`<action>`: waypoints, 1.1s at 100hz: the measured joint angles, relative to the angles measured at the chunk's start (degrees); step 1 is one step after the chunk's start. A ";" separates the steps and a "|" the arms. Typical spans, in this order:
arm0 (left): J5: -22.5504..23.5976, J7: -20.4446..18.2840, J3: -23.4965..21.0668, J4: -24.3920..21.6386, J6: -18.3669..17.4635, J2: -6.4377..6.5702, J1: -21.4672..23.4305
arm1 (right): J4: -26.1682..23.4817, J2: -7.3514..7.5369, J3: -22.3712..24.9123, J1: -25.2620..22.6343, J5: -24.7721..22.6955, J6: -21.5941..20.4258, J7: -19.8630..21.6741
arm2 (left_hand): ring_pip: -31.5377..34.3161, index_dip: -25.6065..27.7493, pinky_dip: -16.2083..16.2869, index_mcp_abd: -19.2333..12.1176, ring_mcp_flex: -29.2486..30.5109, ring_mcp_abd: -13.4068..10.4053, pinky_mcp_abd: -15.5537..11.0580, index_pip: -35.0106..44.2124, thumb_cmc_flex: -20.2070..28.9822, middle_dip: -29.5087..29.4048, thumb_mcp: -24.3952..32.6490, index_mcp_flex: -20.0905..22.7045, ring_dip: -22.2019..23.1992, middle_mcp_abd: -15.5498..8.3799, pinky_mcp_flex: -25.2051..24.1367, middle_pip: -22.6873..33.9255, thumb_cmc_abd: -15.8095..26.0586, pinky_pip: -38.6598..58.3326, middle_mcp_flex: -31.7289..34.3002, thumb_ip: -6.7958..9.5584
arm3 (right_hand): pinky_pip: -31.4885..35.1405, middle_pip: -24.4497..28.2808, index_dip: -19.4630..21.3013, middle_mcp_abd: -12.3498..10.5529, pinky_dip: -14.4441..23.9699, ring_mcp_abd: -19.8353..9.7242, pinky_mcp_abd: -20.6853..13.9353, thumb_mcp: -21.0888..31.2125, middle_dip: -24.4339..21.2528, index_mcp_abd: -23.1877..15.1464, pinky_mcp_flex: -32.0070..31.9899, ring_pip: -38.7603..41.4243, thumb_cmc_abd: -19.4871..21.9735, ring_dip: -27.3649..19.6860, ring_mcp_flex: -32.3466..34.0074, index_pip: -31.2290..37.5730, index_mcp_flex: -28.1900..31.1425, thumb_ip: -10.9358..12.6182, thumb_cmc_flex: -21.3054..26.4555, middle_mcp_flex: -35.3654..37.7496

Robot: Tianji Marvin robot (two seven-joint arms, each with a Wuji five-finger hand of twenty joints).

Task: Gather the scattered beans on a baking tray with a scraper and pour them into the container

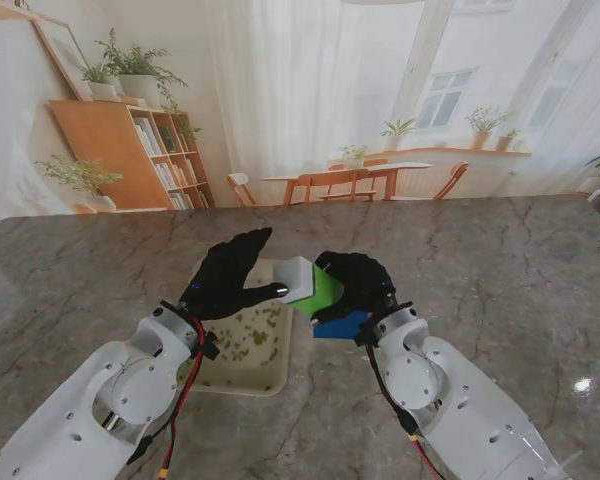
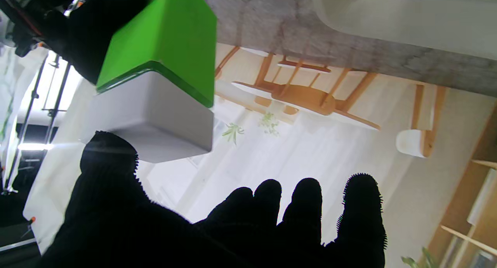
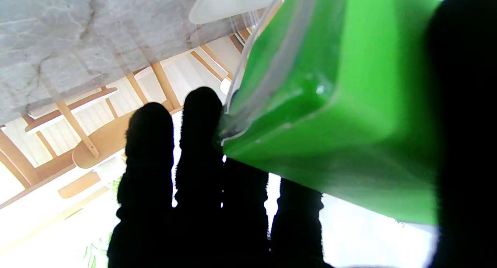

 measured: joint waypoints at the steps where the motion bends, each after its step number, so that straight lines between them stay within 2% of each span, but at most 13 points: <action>1: -0.26 -0.04 0.15 0.09 -0.09 -0.01 -0.12 | -0.02 0.01 0.00 -0.02 0.02 0.04 0.07 | 0.00 0.00 0.00 0.01 0.00 0.03 -0.01 0.00 -0.28 0.00 0.00 0.00 0.00 0.02 0.00 0.00 0.00 0.00 0.00 0.00 | 0.01 0.01 0.00 0.01 0.00 0.00 0.03 0.00 0.00 0.00 0.00 0.04 -0.01 0.00 0.00 0.00 0.05 0.00 0.00 0.00; 11: -2.95 -1.05 1.22 0.78 -0.88 -0.09 -1.05 | -0.01 0.02 -0.04 -0.06 0.36 0.08 0.44 | 0.00 -0.01 -0.52 0.08 0.00 0.21 -0.01 0.00 -0.58 -0.01 0.00 0.01 -0.02 0.17 -0.01 0.00 0.00 0.00 0.08 0.00 | 0.05 0.08 0.00 0.09 0.00 0.01 0.46 0.01 0.00 0.00 0.00 0.29 -0.02 0.00 0.00 0.00 0.08 0.00 0.00 0.02; 25: -3.23 -2.23 2.15 1.53 -2.11 -0.10 -2.00 | 0.07 0.06 -0.07 -0.06 0.28 0.07 0.55 | 0.33 -0.02 -0.58 0.10 0.38 0.23 -0.02 0.03 -1.21 -0.02 0.60 0.09 -0.02 0.21 0.04 0.08 0.10 0.00 0.37 0.02 | 0.13 0.09 0.00 0.10 0.01 0.06 0.47 0.21 0.00 0.00 0.00 0.31 -0.12 0.00 0.00 0.00 0.08 0.00 0.00 0.02; 38: -3.53 -3.37 2.63 1.95 -3.41 -0.07 -2.61 | 0.07 0.09 -0.15 -0.05 0.16 0.08 0.55 | 2.01 0.91 -0.58 0.11 2.66 0.30 -0.61 1.66 -1.09 0.37 0.56 1.79 0.57 0.37 1.42 1.49 -3.00 1.82 3.41 0.02 | 0.27 0.51 0.00 0.15 0.01 0.06 0.47 0.22 0.00 0.00 0.00 1.03 -0.13 0.00 0.00 0.00 0.10 0.00 0.00 0.03; 48: -2.97 -3.95 3.00 2.07 -4.15 0.02 -3.03 | 0.07 0.08 -0.22 -0.05 0.17 0.15 0.52 | 3.77 4.25 1.13 -0.09 5.13 0.28 -1.88 3.75 2.46 2.81 0.62 4.38 2.89 -0.01 2.37 2.70 -3.10 7.13 6.85 0.02 | 0.55 0.54 0.00 0.19 0.01 0.06 0.47 0.22 0.00 0.00 0.00 1.27 -0.13 0.00 0.00 0.00 0.11 0.00 0.00 0.02; 59: -2.64 -2.67 4.11 2.56 -3.95 0.03 -3.69 | 0.07 0.08 -0.31 -0.05 0.19 0.26 0.34 | 7.31 10.47 5.80 -2.30 9.73 -0.29 -3.67 6.20 6.16 8.79 -0.12 8.01 9.02 -1.68 4.52 5.52 -3.61 15.95 12.41 0.02 | 0.68 0.69 0.00 0.28 0.01 0.06 0.47 0.22 0.00 0.00 0.00 1.49 -0.14 0.00 0.00 0.00 0.12 -0.01 -0.01 0.02; 62: -2.65 -2.06 4.52 2.79 -3.80 0.02 -3.95 | 0.07 0.08 -0.35 -0.05 0.17 0.29 0.20 | 8.74 12.96 7.41 -3.01 11.07 -0.75 -4.14 6.96 6.74 10.79 -0.22 8.44 11.10 -2.33 5.23 6.52 -3.61 18.51 14.00 -0.54 | 0.73 0.98 0.00 0.40 0.01 0.13 0.47 0.22 0.00 0.04 0.00 1.51 -0.14 0.00 0.00 0.00 0.12 -0.01 -0.01 0.02; 69: -2.90 -0.97 5.42 3.31 -3.12 -0.08 -4.60 | 0.09 0.08 -0.37 -0.06 -0.08 0.40 -0.19 | 13.26 17.97 11.48 -3.84 13.89 -1.55 -5.26 8.56 7.08 16.88 -0.79 9.73 17.22 -3.01 6.98 8.70 -3.83 24.58 16.78 -0.75 | 0.86 1.08 0.06 0.91 0.01 0.89 0.49 1.63 0.00 0.92 0.01 1.56 -0.16 0.00 0.02 0.00 0.12 -0.08 -0.01 0.02; 78: -3.11 -0.22 6.39 3.75 -1.40 -0.34 -5.43 | 0.21 0.09 -0.45 -0.06 -0.82 0.96 -0.79 | 18.61 23.90 15.57 -4.43 16.17 -2.19 -7.11 11.31 7.07 25.92 -2.34 12.12 24.48 -3.82 9.78 14.32 -4.41 31.99 20.35 -0.87 | 1.08 1.13 0.18 1.47 0.01 1.47 0.85 2.24 0.00 1.54 0.01 1.75 -0.49 0.00 0.08 0.02 0.22 -0.62 -0.02 0.33; 85: -3.15 0.46 7.09 3.98 0.35 -0.60 -5.91 | 0.27 0.13 -0.62 -0.05 -1.38 1.65 -1.15 | 24.77 29.44 17.16 -4.87 18.48 -2.21 -7.93 14.85 6.96 32.78 -3.72 14.23 30.17 -4.40 11.68 19.67 -5.11 36.77 22.83 -0.93 | 1.40 1.26 0.18 1.69 0.02 1.75 1.11 2.41 0.00 1.94 0.01 2.02 -0.49 0.00 0.12 0.03 0.22 -0.64 -0.02 0.39; 95: -3.21 1.67 8.00 4.11 2.68 -0.99 -6.29 | 0.44 0.19 -1.07 0.07 -2.08 2.53 -1.61 | 34.13 38.06 18.62 -4.95 21.22 -2.21 -9.05 22.93 6.47 37.78 -5.87 15.92 37.09 -4.41 14.09 24.57 -5.11 42.90 24.41 -0.98 | 1.76 1.49 0.19 1.70 0.02 1.76 1.16 2.42 0.00 1.94 0.01 2.19 -0.49 0.00 0.12 0.04 0.22 -0.65 -0.02 0.44; 102: -3.01 2.42 8.65 4.03 5.48 -1.25 -6.42 | 0.64 0.22 -1.45 0.23 -2.79 3.20 -2.06 | 40.36 42.42 19.99 -5.04 23.65 -2.19 -9.09 30.24 4.43 41.60 -6.77 17.70 39.89 -4.84 15.94 32.68 -5.12 47.69 28.19 -1.00 | 1.95 1.99 0.21 1.70 0.02 1.76 1.20 2.43 0.00 1.96 0.01 2.99 -0.49 0.00 0.12 0.05 0.22 -0.68 -0.02 0.45; 110: -2.77 2.77 9.52 3.46 9.75 -1.49 -6.47 | 0.81 0.23 -1.90 0.37 -3.45 3.98 -2.66 | 46.88 43.77 22.02 -5.18 27.01 -2.13 -9.09 36.69 2.60 43.21 -7.97 18.93 41.45 -5.01 17.92 38.41 -5.08 52.78 31.10 -1.00 | 2.43 2.17 0.21 1.70 0.03 1.76 1.23 2.43 0.00 1.97 0.01 3.43 -0.49 0.00 0.12 0.05 0.22 -1.18 -0.02 0.45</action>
